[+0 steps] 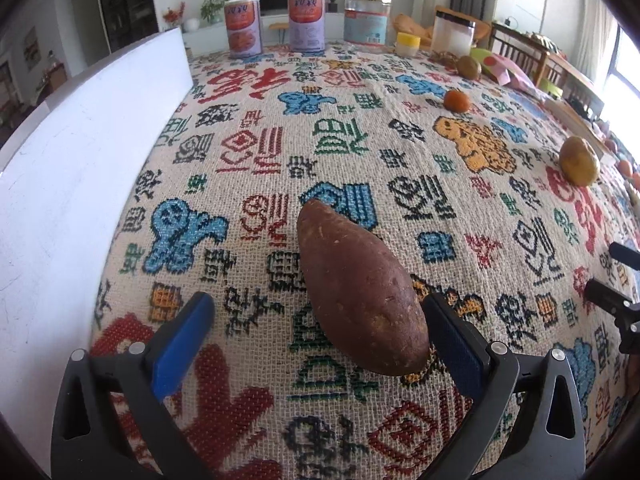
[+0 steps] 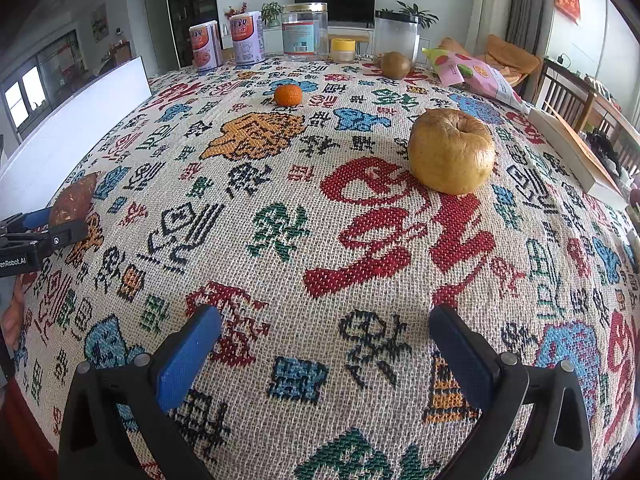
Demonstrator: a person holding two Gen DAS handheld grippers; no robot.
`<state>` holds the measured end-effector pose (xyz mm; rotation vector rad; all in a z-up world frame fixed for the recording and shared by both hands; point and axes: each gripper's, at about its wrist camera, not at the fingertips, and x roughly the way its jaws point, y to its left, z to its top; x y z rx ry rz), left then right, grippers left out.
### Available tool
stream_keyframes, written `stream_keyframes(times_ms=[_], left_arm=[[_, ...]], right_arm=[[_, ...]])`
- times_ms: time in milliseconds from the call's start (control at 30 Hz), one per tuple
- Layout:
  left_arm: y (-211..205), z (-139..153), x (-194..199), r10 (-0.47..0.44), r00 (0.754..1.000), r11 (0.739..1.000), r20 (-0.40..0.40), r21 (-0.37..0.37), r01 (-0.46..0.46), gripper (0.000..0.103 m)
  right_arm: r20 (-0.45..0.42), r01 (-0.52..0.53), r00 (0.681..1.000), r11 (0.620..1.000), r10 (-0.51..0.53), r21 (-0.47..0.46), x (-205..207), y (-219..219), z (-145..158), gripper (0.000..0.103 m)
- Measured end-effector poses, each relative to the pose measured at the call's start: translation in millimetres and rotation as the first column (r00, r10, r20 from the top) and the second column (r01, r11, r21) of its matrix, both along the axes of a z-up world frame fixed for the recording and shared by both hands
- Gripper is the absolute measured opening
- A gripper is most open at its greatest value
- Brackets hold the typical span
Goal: Organize fruits
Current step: 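Grasp a tangerine with the right tool while the left tool holds the sweet potato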
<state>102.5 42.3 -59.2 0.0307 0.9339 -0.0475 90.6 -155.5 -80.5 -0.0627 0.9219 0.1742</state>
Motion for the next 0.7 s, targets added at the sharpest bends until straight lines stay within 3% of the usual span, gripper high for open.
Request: stream_keyframes(times_ms=[267, 400, 567, 700], left_arm=[[2, 0, -1, 0.003, 1.000, 1.000, -0.001, -0.009, -0.003, 0.103], [3, 0, -1, 0.003, 1.000, 1.000, -0.001, -0.009, -0.003, 0.103], [3, 0, -1, 0.003, 1.000, 1.000, -0.001, -0.010, -0.003, 0.103], [3, 0, -1, 0.005, 1.000, 1.000, -0.001, -0.012, -0.005, 0.102]], right_arm=[[0.007, -0.005, 1.000, 1.000, 0.005, 0.017, -1, 0, 0, 0.103], [0.039, -0.038, 0.999, 0.991, 0.033, 0.130, 4, 6, 13, 0.102], [0.079, -0.177, 0.983, 0.974, 0.167, 0.140, 61, 49, 36, 0.102], [0.031, -0.154, 0.988, 0.984, 0.152, 0.086, 134, 69, 27, 0.087]])
